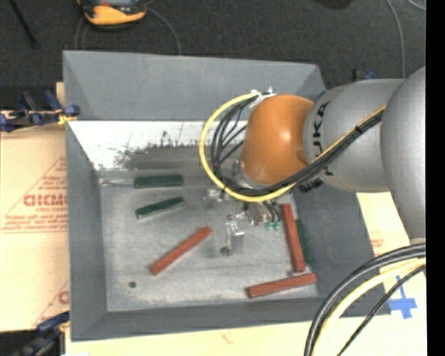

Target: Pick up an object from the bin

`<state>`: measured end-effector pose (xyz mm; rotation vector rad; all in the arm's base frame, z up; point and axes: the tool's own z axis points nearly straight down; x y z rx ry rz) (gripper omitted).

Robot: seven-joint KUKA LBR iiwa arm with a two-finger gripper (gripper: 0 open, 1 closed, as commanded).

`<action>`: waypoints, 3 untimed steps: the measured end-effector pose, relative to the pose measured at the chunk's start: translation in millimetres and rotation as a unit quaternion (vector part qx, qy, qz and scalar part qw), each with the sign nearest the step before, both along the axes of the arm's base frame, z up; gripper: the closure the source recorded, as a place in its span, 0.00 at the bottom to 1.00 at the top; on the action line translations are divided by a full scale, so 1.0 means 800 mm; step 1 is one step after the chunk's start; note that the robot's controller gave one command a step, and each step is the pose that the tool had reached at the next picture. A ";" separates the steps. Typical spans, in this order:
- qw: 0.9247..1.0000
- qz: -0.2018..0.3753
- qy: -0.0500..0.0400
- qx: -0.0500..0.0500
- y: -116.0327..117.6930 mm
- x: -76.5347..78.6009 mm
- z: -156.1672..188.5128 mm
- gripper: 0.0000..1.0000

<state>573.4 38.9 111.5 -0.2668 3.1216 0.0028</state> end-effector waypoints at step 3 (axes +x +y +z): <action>0.993 0.115 0.006 -0.002 0.062 -0.008 0.007 1.00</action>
Offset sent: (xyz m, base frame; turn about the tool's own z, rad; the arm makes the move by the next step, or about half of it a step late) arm 0.0000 0.0000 0.0000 0.0000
